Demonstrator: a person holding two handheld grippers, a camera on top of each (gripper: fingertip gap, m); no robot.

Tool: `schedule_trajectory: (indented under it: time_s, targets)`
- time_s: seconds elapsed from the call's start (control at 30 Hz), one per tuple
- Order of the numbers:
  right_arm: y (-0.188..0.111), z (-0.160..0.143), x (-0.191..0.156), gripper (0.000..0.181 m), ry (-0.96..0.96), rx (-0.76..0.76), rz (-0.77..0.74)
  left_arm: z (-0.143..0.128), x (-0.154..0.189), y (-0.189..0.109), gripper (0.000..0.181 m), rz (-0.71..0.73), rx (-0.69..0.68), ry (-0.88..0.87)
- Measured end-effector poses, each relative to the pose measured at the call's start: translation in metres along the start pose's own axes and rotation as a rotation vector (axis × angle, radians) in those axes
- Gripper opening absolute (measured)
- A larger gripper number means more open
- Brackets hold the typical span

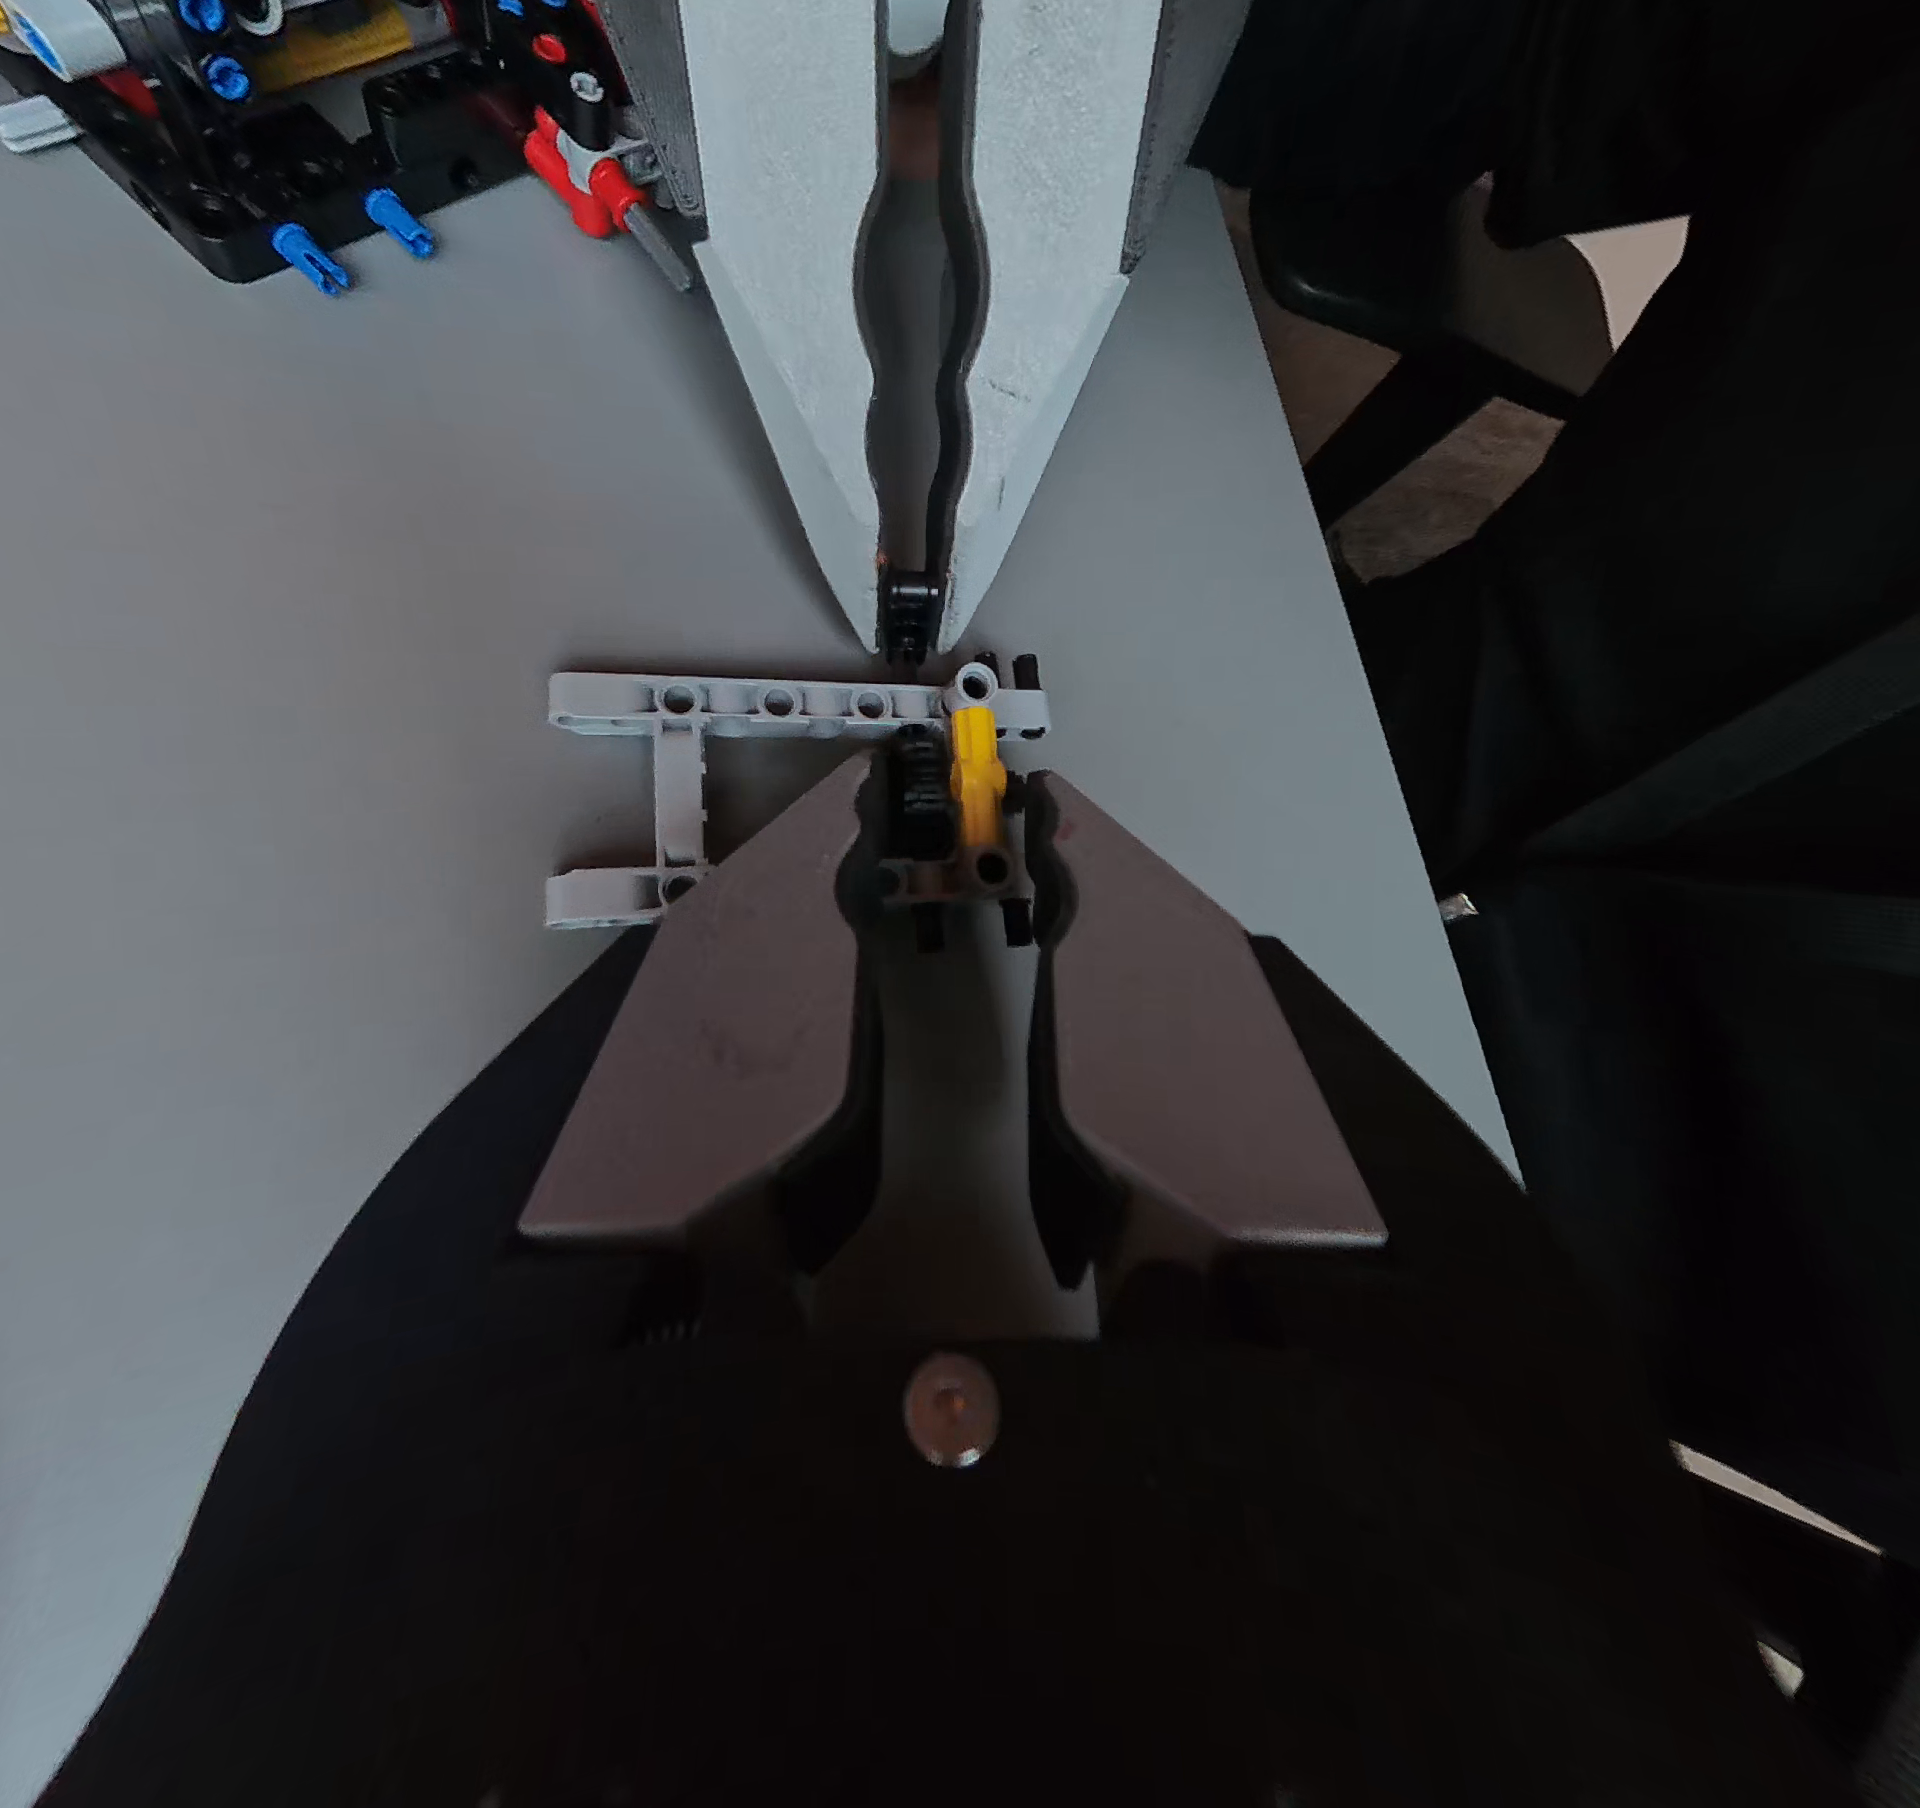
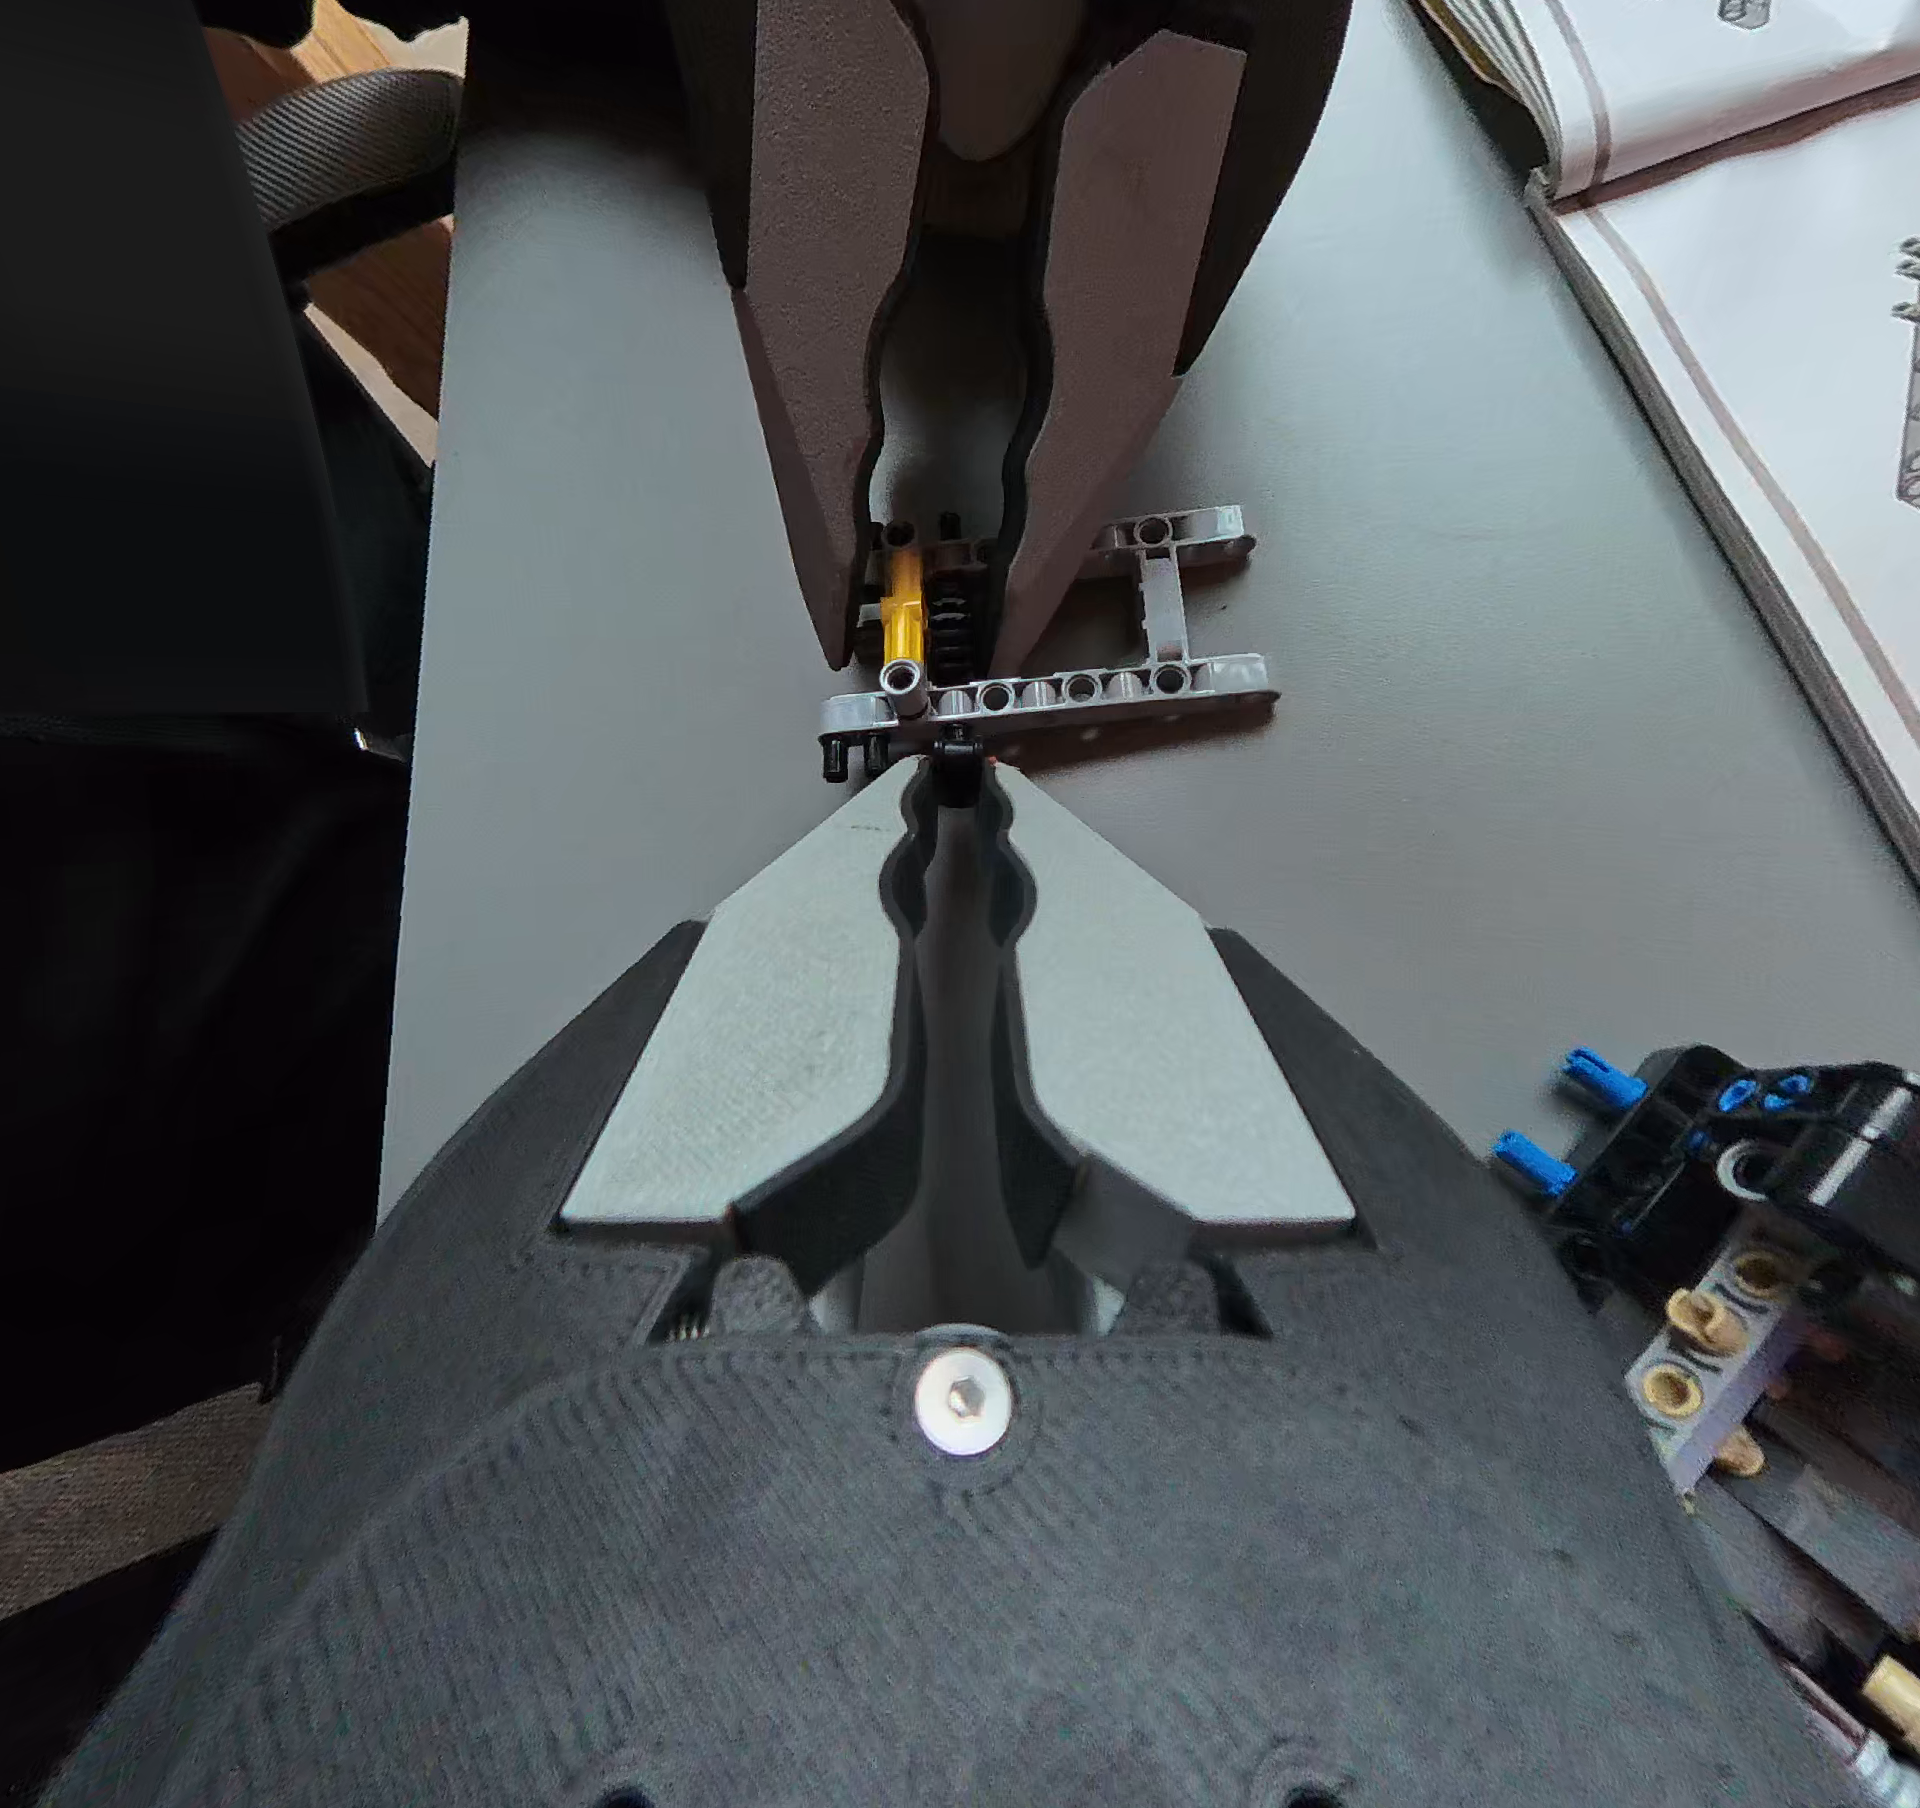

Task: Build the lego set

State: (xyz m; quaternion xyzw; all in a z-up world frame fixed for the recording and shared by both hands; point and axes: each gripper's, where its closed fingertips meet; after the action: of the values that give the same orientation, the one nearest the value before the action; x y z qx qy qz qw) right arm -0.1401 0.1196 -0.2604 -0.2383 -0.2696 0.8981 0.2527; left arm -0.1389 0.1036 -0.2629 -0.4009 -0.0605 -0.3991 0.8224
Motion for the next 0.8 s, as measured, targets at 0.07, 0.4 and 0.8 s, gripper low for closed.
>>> schedule_trajectory:
  time_s: [0.07,0.4,0.8]
  targets:
    - [0.001,-0.0017,-0.0011,0.004,-0.01,-0.013,0.001,-0.0003,0.0012,0.0009,0.023,-0.003,-0.005,0.007]
    - [0.0018,-0.0034,-0.0035,0.005,-0.036,-0.024,-0.011,-0.0003,0.0037,0.0032,0.023,0.016,-0.006,0.024]
    - [0.0014,-0.0035,-0.0041,0.004,0.038,0.0,0.012,0.0001,0.0043,0.0036,0.023,0.017,0.0,0.029]
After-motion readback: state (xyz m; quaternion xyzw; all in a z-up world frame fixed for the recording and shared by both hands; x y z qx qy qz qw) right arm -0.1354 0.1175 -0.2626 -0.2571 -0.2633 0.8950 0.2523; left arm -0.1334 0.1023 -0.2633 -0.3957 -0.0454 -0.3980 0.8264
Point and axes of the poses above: each gripper's, where its closed fingertips meet, y out along the fingers, z out of its top, x = y × z across the jaws, and after that the axes turned 1 degree about z, right-handed
